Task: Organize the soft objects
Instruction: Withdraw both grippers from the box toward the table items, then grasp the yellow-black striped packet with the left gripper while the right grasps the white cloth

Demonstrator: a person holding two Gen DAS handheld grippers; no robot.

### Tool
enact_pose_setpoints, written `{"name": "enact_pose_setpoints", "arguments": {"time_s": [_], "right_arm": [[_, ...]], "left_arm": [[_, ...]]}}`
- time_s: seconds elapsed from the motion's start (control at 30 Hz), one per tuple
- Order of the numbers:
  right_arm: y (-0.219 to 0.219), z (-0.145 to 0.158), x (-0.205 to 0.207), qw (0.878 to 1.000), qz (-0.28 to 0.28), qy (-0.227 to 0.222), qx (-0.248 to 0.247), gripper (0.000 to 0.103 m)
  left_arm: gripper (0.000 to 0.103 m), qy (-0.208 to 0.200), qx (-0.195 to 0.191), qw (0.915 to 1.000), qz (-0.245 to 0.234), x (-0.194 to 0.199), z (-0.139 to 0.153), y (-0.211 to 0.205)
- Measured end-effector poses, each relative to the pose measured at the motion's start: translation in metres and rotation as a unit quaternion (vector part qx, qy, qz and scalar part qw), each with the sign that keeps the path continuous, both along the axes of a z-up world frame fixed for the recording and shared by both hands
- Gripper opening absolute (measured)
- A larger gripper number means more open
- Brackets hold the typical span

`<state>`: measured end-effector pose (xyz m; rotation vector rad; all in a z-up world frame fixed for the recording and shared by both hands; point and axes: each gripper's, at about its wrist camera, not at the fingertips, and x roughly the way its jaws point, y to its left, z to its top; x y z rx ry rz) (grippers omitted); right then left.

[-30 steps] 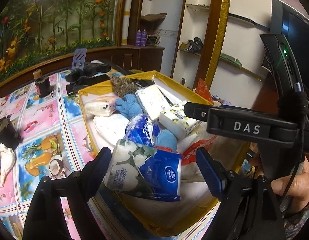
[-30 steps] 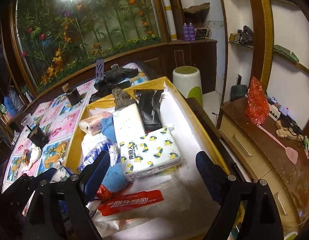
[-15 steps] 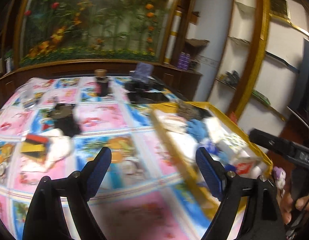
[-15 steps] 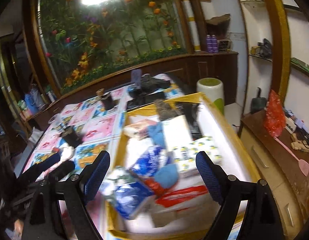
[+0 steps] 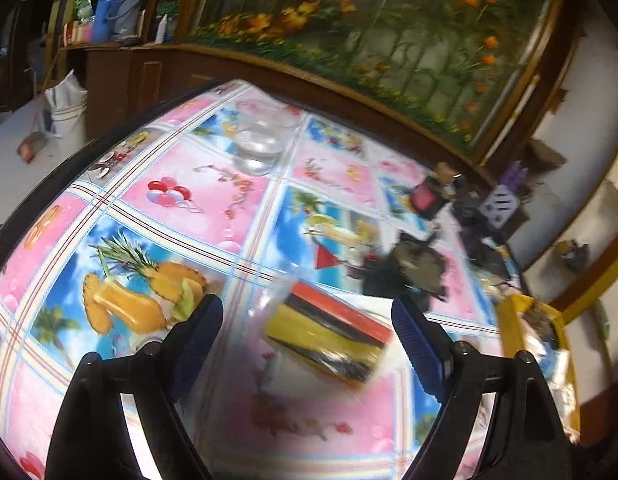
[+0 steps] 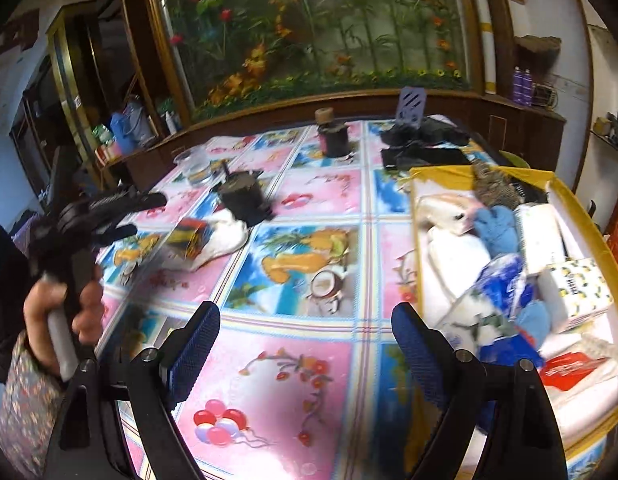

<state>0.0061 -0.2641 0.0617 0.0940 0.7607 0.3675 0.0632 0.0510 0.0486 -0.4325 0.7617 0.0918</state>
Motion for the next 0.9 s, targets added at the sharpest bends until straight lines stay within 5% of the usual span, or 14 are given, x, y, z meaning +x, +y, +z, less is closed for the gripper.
{"name": "enact_pose_setpoints", "arguments": {"time_s": [0.17, 0.33, 0.53, 0.67, 0.77, 0.9], "right_arm": [[0.003, -0.005, 0.002, 1.0, 0.001, 0.006, -0.005, 0.091], [-0.003, -0.003, 0.002, 1.0, -0.004, 0.008, -0.008, 0.091], [0.002, -0.005, 0.006, 1.0, 0.013, 0.014, -0.005, 0.091], [0.025, -0.011, 0.023, 0.997, 0.053, 0.041, 0.028, 0.091], [0.05, -0.015, 0.04, 0.992, 0.09, 0.064, 0.057, 0.091], [0.088, -0.022, 0.061, 0.988, 0.13, 0.074, 0.037, 0.091]], "left_arm": [[0.085, 0.076, 0.035, 0.9963, -0.019, 0.038, -0.023, -0.012], [0.085, 0.136, 0.097, 0.9851, -0.04, 0.03, -0.041, -0.018], [0.085, 0.101, 0.11, 0.9831, -0.106, -0.035, -0.038, -0.003], [0.085, 0.058, 0.057, 0.9899, -0.116, -0.051, -0.025, 0.023], [0.085, 0.084, 0.051, 0.9894, -0.107, -0.045, -0.034, 0.03], [0.085, 0.082, 0.048, 0.987, -0.129, -0.046, -0.033, 0.021]]}}
